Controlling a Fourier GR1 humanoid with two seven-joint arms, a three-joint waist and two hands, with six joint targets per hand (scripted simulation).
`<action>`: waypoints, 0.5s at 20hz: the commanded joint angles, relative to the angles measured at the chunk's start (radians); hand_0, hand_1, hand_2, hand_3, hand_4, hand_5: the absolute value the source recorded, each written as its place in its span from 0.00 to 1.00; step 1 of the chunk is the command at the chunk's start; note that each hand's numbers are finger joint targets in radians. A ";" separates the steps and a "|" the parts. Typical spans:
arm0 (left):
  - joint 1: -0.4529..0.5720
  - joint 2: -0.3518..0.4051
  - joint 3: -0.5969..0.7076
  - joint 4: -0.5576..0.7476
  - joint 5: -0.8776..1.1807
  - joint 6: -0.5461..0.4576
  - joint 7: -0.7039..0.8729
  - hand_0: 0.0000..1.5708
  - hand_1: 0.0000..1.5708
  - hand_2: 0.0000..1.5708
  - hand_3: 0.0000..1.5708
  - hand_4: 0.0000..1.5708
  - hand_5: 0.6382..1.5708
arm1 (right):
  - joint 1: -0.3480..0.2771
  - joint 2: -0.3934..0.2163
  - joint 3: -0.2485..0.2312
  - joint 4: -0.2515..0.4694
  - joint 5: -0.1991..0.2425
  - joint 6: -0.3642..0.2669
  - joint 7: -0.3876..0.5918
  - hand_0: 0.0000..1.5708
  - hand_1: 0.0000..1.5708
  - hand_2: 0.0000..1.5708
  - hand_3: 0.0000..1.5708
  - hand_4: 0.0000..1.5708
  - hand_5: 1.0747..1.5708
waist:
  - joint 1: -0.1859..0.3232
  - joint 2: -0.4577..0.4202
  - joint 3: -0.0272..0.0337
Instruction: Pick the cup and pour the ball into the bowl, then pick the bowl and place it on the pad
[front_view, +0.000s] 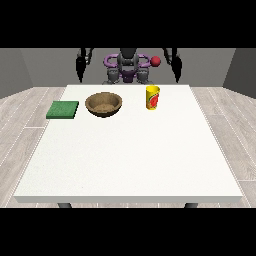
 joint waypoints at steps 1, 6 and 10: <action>-0.001 0.025 0.009 -0.057 0.003 -0.004 0.034 0.00 0.00 0.00 0.00 0.00 0.99 | -0.002 -0.024 -0.006 -0.058 -0.002 0.003 0.034 0.00 0.00 0.00 0.00 0.37 1.00 | 0.003 -0.146 0.0080; -0.020 0.052 0.012 -0.114 0.015 -0.018 0.096 0.00 0.00 0.00 0.00 0.00 0.99 | -0.026 -0.043 -0.006 -0.119 -0.016 0.013 0.093 0.00 0.00 0.00 0.00 0.37 1.00 | 0.004 -0.287 0.0115; 0.121 -0.107 -0.085 -0.242 0.127 0.013 0.281 0.00 0.00 0.00 0.00 0.00 0.99 | 0.179 0.056 0.027 -0.204 -0.143 0.020 0.231 0.00 0.00 0.00 0.00 0.33 1.00 | -0.029 -0.495 0.0140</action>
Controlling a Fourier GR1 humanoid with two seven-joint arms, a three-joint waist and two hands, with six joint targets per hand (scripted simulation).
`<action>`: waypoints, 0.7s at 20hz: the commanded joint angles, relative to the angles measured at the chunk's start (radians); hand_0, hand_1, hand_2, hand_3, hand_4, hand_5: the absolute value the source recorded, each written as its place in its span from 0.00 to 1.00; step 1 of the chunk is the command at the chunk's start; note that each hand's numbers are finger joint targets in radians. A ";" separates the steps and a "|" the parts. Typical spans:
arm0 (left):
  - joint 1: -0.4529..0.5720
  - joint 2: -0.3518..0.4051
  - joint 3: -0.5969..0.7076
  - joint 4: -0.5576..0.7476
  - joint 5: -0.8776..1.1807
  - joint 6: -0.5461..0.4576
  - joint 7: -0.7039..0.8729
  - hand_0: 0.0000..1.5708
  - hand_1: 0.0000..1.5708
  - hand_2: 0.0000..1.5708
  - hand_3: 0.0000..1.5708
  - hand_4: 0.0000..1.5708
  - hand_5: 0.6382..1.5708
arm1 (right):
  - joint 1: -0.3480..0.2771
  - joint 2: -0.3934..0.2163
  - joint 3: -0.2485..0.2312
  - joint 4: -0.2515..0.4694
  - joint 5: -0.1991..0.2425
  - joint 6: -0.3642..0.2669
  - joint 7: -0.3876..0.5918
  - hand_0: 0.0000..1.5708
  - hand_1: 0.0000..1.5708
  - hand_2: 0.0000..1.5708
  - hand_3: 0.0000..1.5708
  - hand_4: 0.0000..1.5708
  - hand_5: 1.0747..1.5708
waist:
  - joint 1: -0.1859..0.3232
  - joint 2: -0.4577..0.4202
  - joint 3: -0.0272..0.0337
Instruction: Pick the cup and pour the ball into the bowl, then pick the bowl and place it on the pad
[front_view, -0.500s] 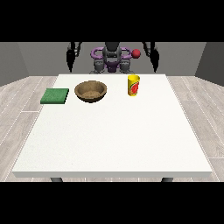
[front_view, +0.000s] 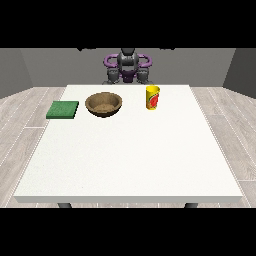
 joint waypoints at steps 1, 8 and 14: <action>0.062 -0.007 0.002 -0.136 0.079 0.001 0.165 0.00 0.00 0.00 0.00 0.00 0.98 | 0.104 0.002 -0.017 -0.095 -0.094 0.019 0.137 0.00 0.00 0.00 0.00 0.34 1.00 | -0.001 -0.134 0.0022; 0.152 -0.042 -0.074 -0.298 0.009 0.041 0.091 0.00 0.00 0.00 0.00 0.00 0.98 | 0.133 -0.004 -0.005 -0.348 -0.114 0.006 0.199 0.00 0.00 0.00 0.00 0.32 1.00 | -0.022 0.051 0.0017; 0.079 -0.058 -0.130 -0.141 -0.073 0.122 -0.146 0.00 0.00 0.00 0.00 0.00 0.96 | 0.174 0.040 0.004 -0.223 -0.103 0.098 -0.085 0.00 0.00 0.00 0.00 0.27 1.00 | -0.063 0.206 0.0020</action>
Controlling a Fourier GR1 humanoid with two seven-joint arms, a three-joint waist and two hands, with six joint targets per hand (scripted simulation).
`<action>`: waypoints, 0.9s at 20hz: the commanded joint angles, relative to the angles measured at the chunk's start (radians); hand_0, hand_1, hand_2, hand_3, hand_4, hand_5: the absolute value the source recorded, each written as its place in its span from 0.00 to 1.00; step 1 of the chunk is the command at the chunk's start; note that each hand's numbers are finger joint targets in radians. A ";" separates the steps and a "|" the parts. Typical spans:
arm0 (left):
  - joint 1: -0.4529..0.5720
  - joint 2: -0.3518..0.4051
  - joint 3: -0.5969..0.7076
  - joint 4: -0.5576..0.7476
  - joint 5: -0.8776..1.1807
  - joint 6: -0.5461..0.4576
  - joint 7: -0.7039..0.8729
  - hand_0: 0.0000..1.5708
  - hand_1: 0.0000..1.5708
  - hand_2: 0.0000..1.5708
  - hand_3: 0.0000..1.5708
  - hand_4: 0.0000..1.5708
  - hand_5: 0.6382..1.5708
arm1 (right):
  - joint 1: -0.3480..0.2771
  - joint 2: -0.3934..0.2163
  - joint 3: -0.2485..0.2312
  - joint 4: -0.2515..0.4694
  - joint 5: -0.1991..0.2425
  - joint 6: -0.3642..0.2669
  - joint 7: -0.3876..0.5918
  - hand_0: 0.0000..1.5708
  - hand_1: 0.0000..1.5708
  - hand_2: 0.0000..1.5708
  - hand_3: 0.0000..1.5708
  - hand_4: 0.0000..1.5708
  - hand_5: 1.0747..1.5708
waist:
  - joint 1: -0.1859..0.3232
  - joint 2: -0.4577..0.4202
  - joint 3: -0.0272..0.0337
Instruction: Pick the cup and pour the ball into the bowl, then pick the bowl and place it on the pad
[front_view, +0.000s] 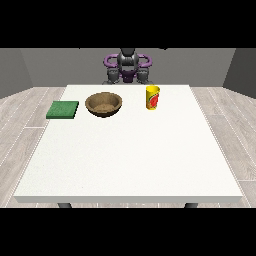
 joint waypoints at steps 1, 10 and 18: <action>-0.078 -0.006 -0.033 0.080 -0.030 0.042 -0.143 0.00 0.00 0.00 0.00 0.00 0.96 | -0.035 0.004 -0.035 0.079 -0.007 0.049 -0.157 0.00 0.00 0.00 0.00 0.26 1.00 | -0.016 0.139 0.0004; -0.224 -0.006 -0.024 0.328 -0.088 0.144 -0.417 0.00 0.00 0.00 0.00 0.00 0.92 | -0.103 -0.050 -0.123 0.312 -0.015 0.195 -0.434 0.00 0.00 0.00 0.00 0.19 1.00 | -0.053 0.308 0.0003; -0.397 0.005 0.144 0.580 -0.082 0.122 -0.521 0.00 0.00 0.00 0.00 0.00 0.90 | -0.202 -0.141 -0.219 0.381 -0.094 0.263 -0.392 0.00 0.00 0.00 0.00 0.17 1.00 | -0.067 0.328 0.0000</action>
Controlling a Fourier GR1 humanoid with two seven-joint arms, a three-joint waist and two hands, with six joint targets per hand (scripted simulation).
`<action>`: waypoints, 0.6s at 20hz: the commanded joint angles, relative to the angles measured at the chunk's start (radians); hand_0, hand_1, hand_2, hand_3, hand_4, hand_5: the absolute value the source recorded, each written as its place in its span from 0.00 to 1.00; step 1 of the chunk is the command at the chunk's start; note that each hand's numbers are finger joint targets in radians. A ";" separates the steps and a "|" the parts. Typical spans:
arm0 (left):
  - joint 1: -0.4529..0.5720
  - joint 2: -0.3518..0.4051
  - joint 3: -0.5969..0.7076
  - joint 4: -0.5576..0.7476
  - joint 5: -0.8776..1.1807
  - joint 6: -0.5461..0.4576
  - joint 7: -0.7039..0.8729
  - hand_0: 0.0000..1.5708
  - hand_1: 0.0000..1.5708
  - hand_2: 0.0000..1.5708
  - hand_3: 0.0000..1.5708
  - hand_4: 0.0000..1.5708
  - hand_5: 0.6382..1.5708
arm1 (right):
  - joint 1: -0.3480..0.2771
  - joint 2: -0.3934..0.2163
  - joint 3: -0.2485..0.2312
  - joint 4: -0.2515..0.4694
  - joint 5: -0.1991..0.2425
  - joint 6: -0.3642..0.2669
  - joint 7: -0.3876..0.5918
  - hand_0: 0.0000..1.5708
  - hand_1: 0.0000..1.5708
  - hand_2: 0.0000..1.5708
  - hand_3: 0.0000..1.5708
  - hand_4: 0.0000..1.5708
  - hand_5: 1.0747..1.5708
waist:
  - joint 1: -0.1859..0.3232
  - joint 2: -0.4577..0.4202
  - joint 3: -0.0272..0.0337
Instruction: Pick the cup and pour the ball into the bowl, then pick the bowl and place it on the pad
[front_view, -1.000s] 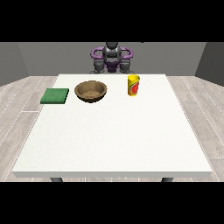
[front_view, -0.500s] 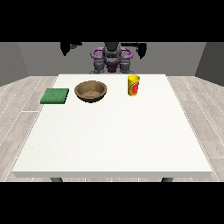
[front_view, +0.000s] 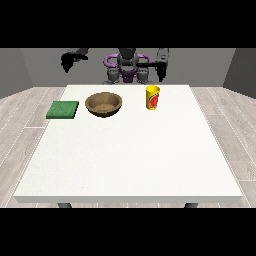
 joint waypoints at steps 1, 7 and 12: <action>-0.074 0.014 0.079 0.133 0.018 -0.002 -0.113 0.00 0.00 0.00 0.00 0.00 0.90 | -0.032 -0.038 -0.057 0.091 -0.013 0.057 -0.097 0.00 0.00 0.00 0.00 0.15 1.00 | -0.017 0.067 -0.0001; -0.191 0.028 0.155 0.368 0.016 0.014 -0.208 0.00 0.00 0.00 0.00 0.00 0.87 | -0.029 -0.031 -0.022 0.084 0.007 0.088 -0.087 0.00 0.00 0.00 0.00 0.16 1.00 | -0.055 0.044 -0.0004; -0.232 0.043 0.206 0.513 0.026 0.018 -0.337 0.00 0.00 0.00 0.00 0.00 0.92 | -0.044 -0.064 -0.069 0.160 -0.003 0.136 -0.154 0.00 0.00 0.00 0.00 0.15 1.00 | -0.067 0.089 -0.0004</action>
